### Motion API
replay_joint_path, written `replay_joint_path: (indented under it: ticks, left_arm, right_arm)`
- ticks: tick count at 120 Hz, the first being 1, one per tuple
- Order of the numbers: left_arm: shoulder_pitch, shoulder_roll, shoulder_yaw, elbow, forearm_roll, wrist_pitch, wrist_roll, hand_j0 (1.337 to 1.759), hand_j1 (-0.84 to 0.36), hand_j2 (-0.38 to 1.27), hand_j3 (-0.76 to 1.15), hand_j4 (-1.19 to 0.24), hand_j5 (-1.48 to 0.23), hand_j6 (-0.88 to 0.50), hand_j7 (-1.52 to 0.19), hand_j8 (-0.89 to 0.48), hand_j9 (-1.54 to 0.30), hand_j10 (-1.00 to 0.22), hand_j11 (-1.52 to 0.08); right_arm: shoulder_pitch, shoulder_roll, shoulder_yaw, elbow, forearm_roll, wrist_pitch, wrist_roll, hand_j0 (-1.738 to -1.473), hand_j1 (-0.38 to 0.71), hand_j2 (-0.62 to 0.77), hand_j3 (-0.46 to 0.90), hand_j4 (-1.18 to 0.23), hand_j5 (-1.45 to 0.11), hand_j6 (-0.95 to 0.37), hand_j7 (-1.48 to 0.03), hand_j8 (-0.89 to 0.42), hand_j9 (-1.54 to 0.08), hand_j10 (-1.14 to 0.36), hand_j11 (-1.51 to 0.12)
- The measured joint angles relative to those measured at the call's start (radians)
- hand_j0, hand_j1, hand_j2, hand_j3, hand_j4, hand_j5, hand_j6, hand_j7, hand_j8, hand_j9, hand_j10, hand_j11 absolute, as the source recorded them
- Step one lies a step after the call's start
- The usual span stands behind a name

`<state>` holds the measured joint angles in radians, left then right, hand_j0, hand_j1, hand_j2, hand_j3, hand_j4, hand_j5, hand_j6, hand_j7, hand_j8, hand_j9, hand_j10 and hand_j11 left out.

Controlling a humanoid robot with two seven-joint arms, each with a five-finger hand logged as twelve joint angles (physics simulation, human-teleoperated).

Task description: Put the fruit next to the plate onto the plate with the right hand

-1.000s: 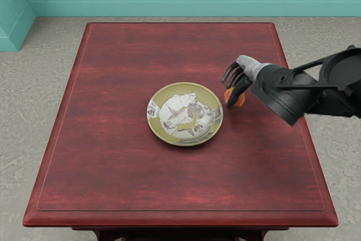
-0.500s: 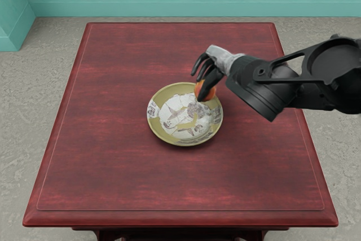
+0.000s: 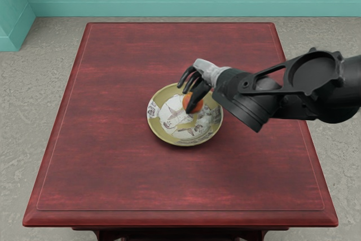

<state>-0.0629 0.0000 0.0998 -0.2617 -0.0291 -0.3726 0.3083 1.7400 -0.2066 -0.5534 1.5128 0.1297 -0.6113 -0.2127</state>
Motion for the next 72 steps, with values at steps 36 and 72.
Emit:
replay_joint_path:
  ticks: [36,72]
  left_arm:
    - [0.0,0.0,0.0,0.0,0.0,0.0,0.0,1.658,0.35,0.0,0.0,0.0,0.0,0.0,0.0,0.0,0.0,0.0,0.0]
    - [0.0,0.0,0.0,0.0,0.0,0.0,0.0,1.658,0.35,0.0,0.0,0.0,0.0,0.0,0.0,0.0,0.0,0.0,0.0]
  right_arm:
    - [-0.065,-0.023,0.104,-0.028,-0.004,0.037,0.003,-1.658,-0.18,0.1,0.0,-0.21,-0.26,-0.2,-0.27,-0.15,-0.26,-0.17,-0.27]
    - [-0.352,-0.247,0.5,-0.029,-0.039,0.324,0.011,-1.658,-0.29,0.02,0.0,-0.07,-0.09,-0.07,-0.09,-0.05,-0.09,-0.06,-0.09]
